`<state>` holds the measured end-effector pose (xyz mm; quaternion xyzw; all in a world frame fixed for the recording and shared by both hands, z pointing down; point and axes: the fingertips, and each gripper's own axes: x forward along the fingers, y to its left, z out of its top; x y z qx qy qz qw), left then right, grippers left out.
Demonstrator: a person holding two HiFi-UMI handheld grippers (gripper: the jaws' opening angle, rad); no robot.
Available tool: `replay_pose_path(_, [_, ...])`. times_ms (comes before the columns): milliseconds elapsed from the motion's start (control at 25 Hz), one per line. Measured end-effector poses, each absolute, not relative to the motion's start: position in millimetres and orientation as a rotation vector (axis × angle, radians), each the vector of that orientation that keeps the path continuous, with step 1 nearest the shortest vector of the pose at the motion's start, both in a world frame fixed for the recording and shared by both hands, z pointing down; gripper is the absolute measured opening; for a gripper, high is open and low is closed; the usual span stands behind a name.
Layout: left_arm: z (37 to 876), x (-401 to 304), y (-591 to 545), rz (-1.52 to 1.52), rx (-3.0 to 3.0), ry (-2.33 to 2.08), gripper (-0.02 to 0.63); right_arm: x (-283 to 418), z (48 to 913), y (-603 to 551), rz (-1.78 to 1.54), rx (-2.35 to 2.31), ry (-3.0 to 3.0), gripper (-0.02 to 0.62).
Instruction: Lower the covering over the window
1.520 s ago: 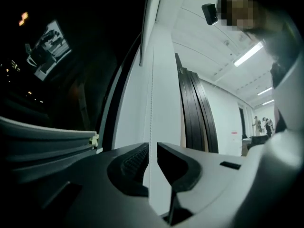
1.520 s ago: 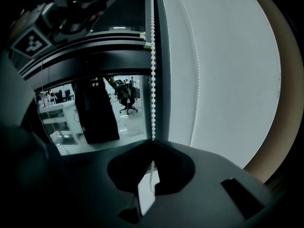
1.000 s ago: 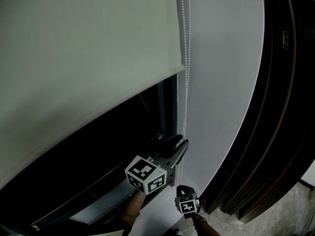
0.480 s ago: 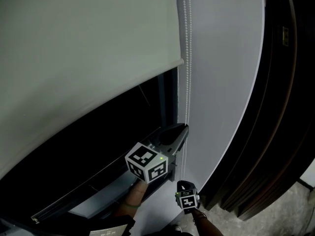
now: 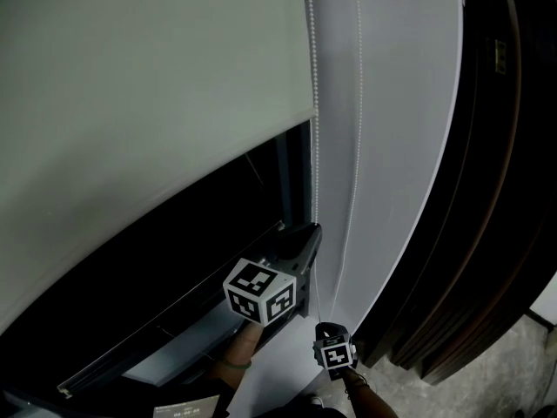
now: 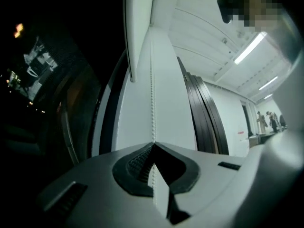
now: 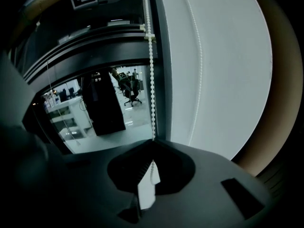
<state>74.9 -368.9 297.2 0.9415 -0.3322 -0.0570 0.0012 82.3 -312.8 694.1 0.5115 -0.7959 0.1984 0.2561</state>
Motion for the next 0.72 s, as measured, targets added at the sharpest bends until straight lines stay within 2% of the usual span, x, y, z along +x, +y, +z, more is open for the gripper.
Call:
replay_pose_path(400, [357.8, 64.3, -369.1, -0.078, 2.887, -1.053, 0.002, 97.0, 694.3, -285.3, 0.654, 1.418, -2.191, 0.02])
replay_pose_path(600, [359.7, 59.5, -364.5, -0.085, 2.917, -1.097, 0.002, 112.8, 642.1, -296.7, 0.655, 1.568, -2.305, 0.021])
replay_pose_path(720, [383.6, 59.7, -363.9, 0.073, 2.912, -1.095, 0.002, 123.6, 597.1, -306.2, 0.592, 1.657, -2.369, 0.021])
